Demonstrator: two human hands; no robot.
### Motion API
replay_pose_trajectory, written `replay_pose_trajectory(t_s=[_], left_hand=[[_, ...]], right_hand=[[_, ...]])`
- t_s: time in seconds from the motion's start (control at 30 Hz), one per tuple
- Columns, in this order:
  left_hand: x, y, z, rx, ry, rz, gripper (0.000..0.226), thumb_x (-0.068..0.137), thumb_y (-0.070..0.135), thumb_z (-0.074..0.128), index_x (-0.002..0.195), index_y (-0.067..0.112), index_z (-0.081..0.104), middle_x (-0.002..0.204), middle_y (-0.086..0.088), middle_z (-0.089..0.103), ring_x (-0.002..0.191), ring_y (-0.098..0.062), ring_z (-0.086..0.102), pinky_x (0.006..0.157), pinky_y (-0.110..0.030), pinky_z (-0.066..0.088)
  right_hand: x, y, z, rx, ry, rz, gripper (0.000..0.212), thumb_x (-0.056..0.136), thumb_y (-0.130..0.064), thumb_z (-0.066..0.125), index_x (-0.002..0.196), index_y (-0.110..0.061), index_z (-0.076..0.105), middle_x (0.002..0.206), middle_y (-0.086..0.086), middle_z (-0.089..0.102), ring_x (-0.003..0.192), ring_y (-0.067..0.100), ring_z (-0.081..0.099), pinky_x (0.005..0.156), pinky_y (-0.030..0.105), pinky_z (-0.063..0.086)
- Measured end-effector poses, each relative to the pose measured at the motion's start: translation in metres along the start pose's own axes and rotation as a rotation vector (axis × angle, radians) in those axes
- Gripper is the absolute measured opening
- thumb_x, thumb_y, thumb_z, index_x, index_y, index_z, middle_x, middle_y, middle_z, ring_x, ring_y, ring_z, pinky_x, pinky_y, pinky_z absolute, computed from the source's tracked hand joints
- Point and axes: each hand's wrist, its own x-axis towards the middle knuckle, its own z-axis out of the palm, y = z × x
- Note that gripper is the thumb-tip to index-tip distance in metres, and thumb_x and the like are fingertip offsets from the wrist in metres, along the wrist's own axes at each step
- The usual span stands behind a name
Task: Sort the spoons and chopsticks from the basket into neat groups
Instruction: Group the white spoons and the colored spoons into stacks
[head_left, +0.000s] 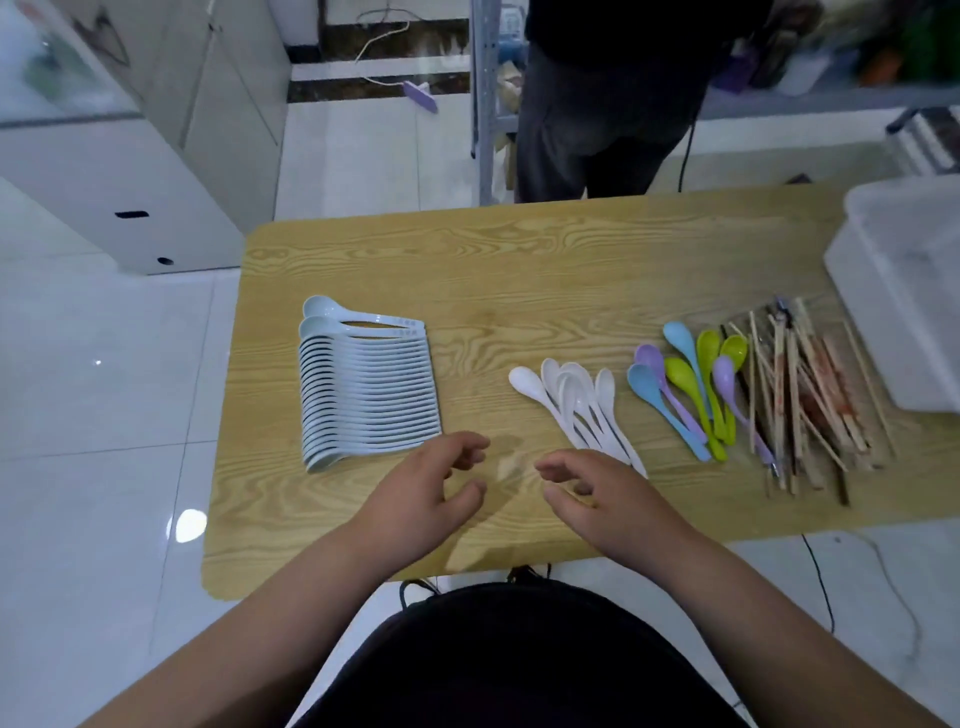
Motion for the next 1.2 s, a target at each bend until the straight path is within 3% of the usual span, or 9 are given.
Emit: replay_pose_trajectory(t_s=[0.17, 0.3, 0.37, 0.5, 0.73, 0.87, 1.0, 1.1, 1.2], left_hand=[[0.024, 0.025, 0.013, -0.063, -0.082, 0.081, 0.039, 0.090, 0.024, 0.066, 0.128, 0.031, 0.058, 0.109, 0.018, 0.065, 0.107, -0.004, 0.062, 0.092, -0.024, 0.051], [0.041, 0.041, 0.035, -0.065, -0.082, 0.089, 0.039, 0.091, 0.022, 0.065, 0.128, 0.031, 0.059, 0.109, 0.016, 0.065, 0.106, -0.006, 0.063, 0.093, -0.031, 0.053], [0.047, 0.049, 0.048, -0.069, -0.065, 0.057, 0.038, 0.090, 0.023, 0.065, 0.127, 0.031, 0.058, 0.109, 0.015, 0.065, 0.104, -0.006, 0.063, 0.093, -0.033, 0.054], [0.054, 0.064, 0.075, -0.087, -0.020, -0.046, 0.036, 0.091, 0.019, 0.066, 0.124, 0.033, 0.059, 0.107, 0.014, 0.066, 0.103, -0.005, 0.064, 0.092, -0.034, 0.055], [0.066, 0.083, 0.126, -0.158, 0.185, -0.289, 0.032, 0.091, 0.016, 0.065, 0.116, 0.036, 0.061, 0.100, 0.015, 0.069, 0.097, -0.001, 0.064, 0.080, -0.012, 0.050], [0.068, 0.076, 0.148, -0.160, 0.192, -0.471, 0.028, 0.090, 0.021, 0.065, 0.115, 0.034, 0.060, 0.097, 0.014, 0.068, 0.085, 0.002, 0.063, 0.071, -0.020, 0.050], [0.094, 0.058, 0.149, -0.116, 0.220, -0.631, 0.032, 0.088, 0.032, 0.066, 0.116, 0.030, 0.050, 0.095, 0.014, 0.064, 0.075, 0.000, 0.065, 0.062, -0.023, 0.048], [0.129, 0.046, 0.146, -0.104, 0.226, -0.737, 0.041, 0.085, 0.037, 0.070, 0.115, 0.022, 0.046, 0.088, 0.011, 0.063, 0.073, -0.009, 0.065, 0.062, -0.030, 0.050], [0.158, 0.035, 0.151, -0.015, 0.168, -0.757, 0.043, 0.084, 0.039, 0.073, 0.107, 0.017, 0.045, 0.085, 0.006, 0.061, 0.072, -0.007, 0.058, 0.054, -0.027, 0.038]], right_hand=[[-0.044, 0.014, 0.002, 0.060, 0.111, 0.098, 0.023, 0.092, -0.035, 0.062, 0.115, -0.040, 0.065, 0.110, -0.028, 0.064, 0.109, -0.012, 0.056, 0.089, 0.013, 0.046], [-0.061, 0.043, -0.007, 0.083, 0.029, 0.121, 0.020, 0.093, -0.037, 0.063, 0.104, -0.054, 0.061, 0.112, -0.028, 0.063, 0.109, -0.013, 0.055, 0.085, 0.012, 0.045], [-0.057, 0.058, -0.023, 0.115, 0.018, 0.119, 0.019, 0.093, -0.036, 0.064, 0.106, -0.050, 0.064, 0.110, -0.027, 0.064, 0.108, -0.012, 0.057, 0.086, 0.013, 0.046], [-0.025, 0.084, -0.067, 0.120, -0.017, 0.060, 0.017, 0.093, -0.033, 0.063, 0.108, -0.039, 0.067, 0.105, -0.022, 0.067, 0.102, -0.010, 0.060, 0.085, 0.015, 0.048], [0.032, 0.124, -0.104, -0.071, -0.141, 0.027, 0.024, 0.094, -0.036, 0.057, 0.116, -0.030, 0.065, 0.109, -0.017, 0.065, 0.101, -0.003, 0.060, 0.084, 0.021, 0.047], [0.056, 0.135, -0.094, -0.237, -0.146, 0.058, 0.040, 0.090, -0.040, 0.058, 0.127, -0.025, 0.053, 0.116, -0.004, 0.058, 0.108, 0.016, 0.058, 0.085, 0.035, 0.050], [0.080, 0.139, -0.072, -0.376, -0.185, 0.113, 0.063, 0.087, -0.045, 0.064, 0.137, -0.016, 0.038, 0.135, 0.011, 0.046, 0.121, 0.032, 0.050, 0.088, 0.040, 0.045], [0.088, 0.143, -0.057, -0.498, -0.180, 0.145, 0.064, 0.088, -0.045, 0.068, 0.133, -0.012, 0.036, 0.135, 0.015, 0.045, 0.124, 0.034, 0.045, 0.097, 0.044, 0.044], [0.094, 0.142, -0.051, -0.430, -0.198, 0.221, 0.054, 0.094, -0.033, 0.063, 0.137, -0.017, 0.034, 0.134, 0.013, 0.048, 0.121, 0.033, 0.050, 0.086, 0.042, 0.045]])
